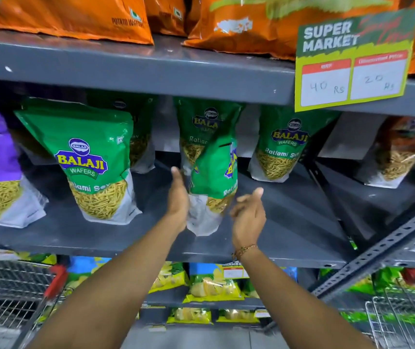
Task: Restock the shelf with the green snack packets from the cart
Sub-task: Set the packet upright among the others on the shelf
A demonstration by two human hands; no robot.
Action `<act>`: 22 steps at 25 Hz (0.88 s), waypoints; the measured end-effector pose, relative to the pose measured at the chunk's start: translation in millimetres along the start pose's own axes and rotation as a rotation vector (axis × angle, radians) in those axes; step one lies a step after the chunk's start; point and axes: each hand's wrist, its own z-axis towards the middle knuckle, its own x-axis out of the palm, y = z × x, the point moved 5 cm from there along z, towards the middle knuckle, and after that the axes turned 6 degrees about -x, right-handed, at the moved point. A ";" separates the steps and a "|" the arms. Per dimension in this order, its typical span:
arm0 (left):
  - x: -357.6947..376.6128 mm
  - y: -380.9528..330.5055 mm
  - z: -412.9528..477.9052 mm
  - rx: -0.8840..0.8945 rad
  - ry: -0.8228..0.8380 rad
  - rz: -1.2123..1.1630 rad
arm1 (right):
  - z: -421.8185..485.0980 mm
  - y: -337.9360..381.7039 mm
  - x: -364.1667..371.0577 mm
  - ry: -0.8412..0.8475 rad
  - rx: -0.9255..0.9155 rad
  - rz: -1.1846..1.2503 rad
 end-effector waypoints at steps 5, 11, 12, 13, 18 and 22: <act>-33.6 32.5 -30.3 0.234 -0.377 0.030 | 36.8 6.9 21.4 0.163 0.069 -0.036; -2.7 26.3 -8.5 0.045 0.030 0.120 | 2.0 -7.9 39.5 0.320 0.047 -0.237; -7.8 22.9 0.6 0.017 0.019 0.161 | -4.3 -7.6 37.0 0.294 0.021 -0.262; -12.0 23.2 7.3 -0.012 0.026 0.197 | -9.6 -6.7 34.9 0.289 0.009 -0.279; -37.9 21.0 5.1 0.006 0.000 0.207 | -27.3 -3.7 35.3 0.137 -0.021 -0.301; -153.3 8.7 -22.2 0.288 -0.218 0.198 | -104.4 -26.8 66.6 -0.196 0.059 -0.266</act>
